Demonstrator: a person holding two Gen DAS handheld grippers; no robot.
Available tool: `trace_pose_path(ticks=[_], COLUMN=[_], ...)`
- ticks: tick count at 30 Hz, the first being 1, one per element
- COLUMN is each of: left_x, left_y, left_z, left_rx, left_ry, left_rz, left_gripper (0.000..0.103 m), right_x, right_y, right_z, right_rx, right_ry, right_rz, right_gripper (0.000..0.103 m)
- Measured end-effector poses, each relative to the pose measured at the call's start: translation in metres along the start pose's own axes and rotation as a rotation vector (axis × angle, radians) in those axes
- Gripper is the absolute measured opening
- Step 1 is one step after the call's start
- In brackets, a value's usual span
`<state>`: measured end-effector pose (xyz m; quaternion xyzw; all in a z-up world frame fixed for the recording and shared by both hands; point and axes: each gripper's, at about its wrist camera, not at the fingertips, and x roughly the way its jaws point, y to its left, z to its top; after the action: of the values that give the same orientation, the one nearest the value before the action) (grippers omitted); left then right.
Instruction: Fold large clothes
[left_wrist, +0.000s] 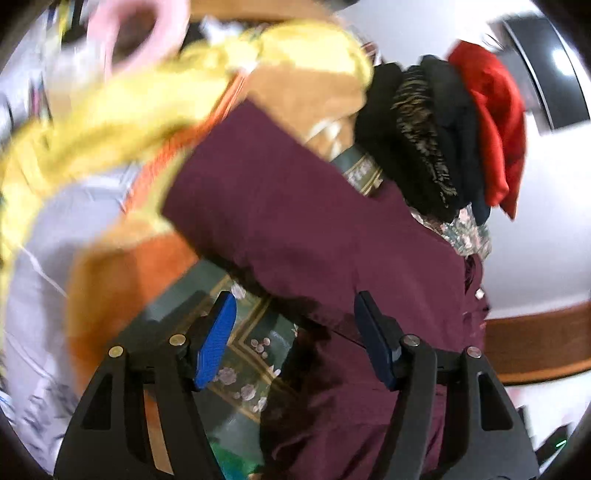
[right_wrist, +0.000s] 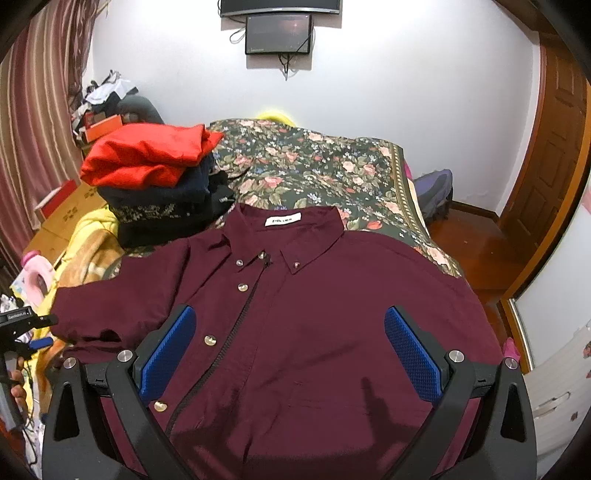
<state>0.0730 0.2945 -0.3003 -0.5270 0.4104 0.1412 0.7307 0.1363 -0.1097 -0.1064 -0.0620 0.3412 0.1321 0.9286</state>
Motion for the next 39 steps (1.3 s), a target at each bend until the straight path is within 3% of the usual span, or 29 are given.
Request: trace_pose_path(ticks=[2, 5, 7, 8, 10, 12, 16, 21, 26, 33, 36, 39], left_x=[0.013, 0.03, 0.037, 0.039, 0.039, 0.033, 0.008, -0.033, -0.064, -0.053, -0.02, 0.02], left_y=[0.008, 0.011, 0.005, 0.0, -0.017, -0.043, -0.102, -0.193, -0.289, -0.399, -0.426, -0.433], left_z=[0.002, 0.01, 0.017, 0.02, 0.026, 0.027, 0.022, 0.003, -0.041, -0.125, -0.163, -0.2], left_rx=[-0.059, -0.088, -0.064, -0.043, 0.034, 0.151, 0.349, 0.55, 0.756, 1.001, 1.058, 1.105], left_ry=[0.037, 0.05, 0.036, 0.029, -0.008, -0.064, -0.193, -0.307, -0.354, -0.226, -0.116, -0.008], left_rz=[-0.05, -0.065, -0.036, -0.011, 0.053, 0.108, 0.142, 0.024, -0.136, -0.339, -0.36, -0.327], left_gripper=[0.064, 0.064, 0.055, 0.045, 0.03, 0.008, 0.005, 0.004, 0.004, 0.004, 0.004, 0.004], right_x=[0.002, 0.003, 0.003, 0.002, 0.002, 0.0, -0.001, -0.008, -0.016, -0.028, -0.035, -0.046], right_y=[0.0, -0.003, -0.006, -0.008, -0.01, -0.015, -0.025, -0.046, -0.073, -0.117, -0.133, -0.145], right_z=[-0.001, -0.003, -0.003, -0.003, -0.003, -0.002, -0.001, -0.002, -0.004, -0.013, -0.016, -0.02], right_rx=[-0.003, -0.001, 0.002, 0.005, 0.008, 0.014, 0.033, 0.066, 0.114, 0.218, 0.249, 0.256], right_ry=[0.007, 0.016, 0.019, 0.019, 0.017, 0.014, 0.003, -0.03, -0.066, -0.097, -0.11, -0.125], right_rz=[-0.009, -0.02, -0.026, -0.03, -0.036, -0.041, -0.044, -0.054, -0.073, -0.097, -0.118, -0.143], right_gripper=[0.101, 0.101, 0.101, 0.101, 0.101, 0.101, 0.101, 0.101, 0.101, 0.101, 0.101, 0.101])
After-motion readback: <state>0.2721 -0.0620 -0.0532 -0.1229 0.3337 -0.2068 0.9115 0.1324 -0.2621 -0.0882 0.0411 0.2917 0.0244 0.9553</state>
